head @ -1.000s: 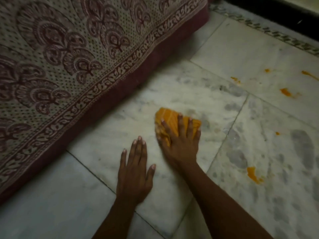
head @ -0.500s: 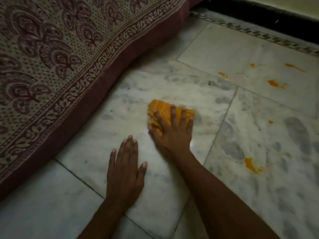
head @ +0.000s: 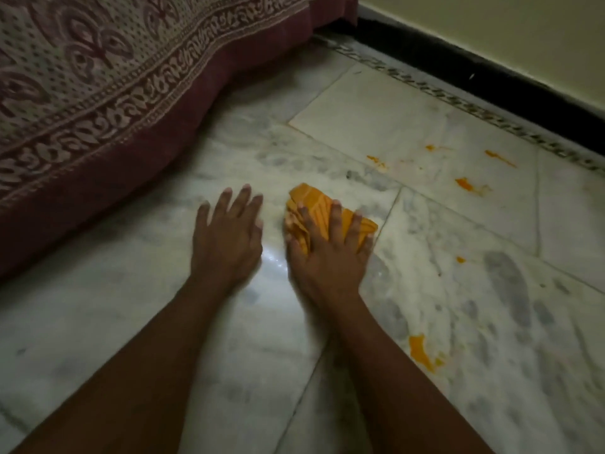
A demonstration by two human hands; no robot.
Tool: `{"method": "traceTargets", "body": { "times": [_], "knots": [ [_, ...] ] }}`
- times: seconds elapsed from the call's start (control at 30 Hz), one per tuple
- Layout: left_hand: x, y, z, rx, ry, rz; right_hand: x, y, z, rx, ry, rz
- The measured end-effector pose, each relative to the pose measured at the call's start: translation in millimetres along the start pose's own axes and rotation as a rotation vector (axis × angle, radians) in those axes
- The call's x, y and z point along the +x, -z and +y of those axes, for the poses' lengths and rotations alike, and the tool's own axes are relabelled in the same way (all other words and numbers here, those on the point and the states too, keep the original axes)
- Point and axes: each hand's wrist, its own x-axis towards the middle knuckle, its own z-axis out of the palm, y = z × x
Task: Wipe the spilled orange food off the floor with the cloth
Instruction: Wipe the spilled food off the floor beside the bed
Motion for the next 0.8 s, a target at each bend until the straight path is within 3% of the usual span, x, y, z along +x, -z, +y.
{"method": "traceTargets", "body": {
  "times": [0.13, 0.23, 0.37, 0.5, 0.63, 0.7, 0.8],
  "knots": [
    [-6, 1, 2, 0.009, 0.014, 0.002, -40, 22, 46, -0.041, 0.153, -0.078],
    [-1, 13, 10, -0.015, 0.029, -0.012, -34, 35, 70, -0.06, -0.013, -0.101],
    [-2, 14, 13, -0.029, 0.044, 0.003, 35, 9, 39, -0.036, -0.241, 0.097],
    [2, 6, 8, -0.005, 0.054, -0.001, 69, -22, -6, 0.01, -0.037, 0.138],
    [3, 12, 9, 0.006, 0.047, -0.012, 17, 9, 32, -0.037, 0.213, -0.003],
    [3, 14, 10, -0.004, 0.053, -0.016, 1, 25, 68, -0.052, 0.147, -0.028],
    [3, 13, 12, -0.032, 0.061, -0.003, 34, 28, 87, -0.094, -0.153, -0.032]
  ]
}}
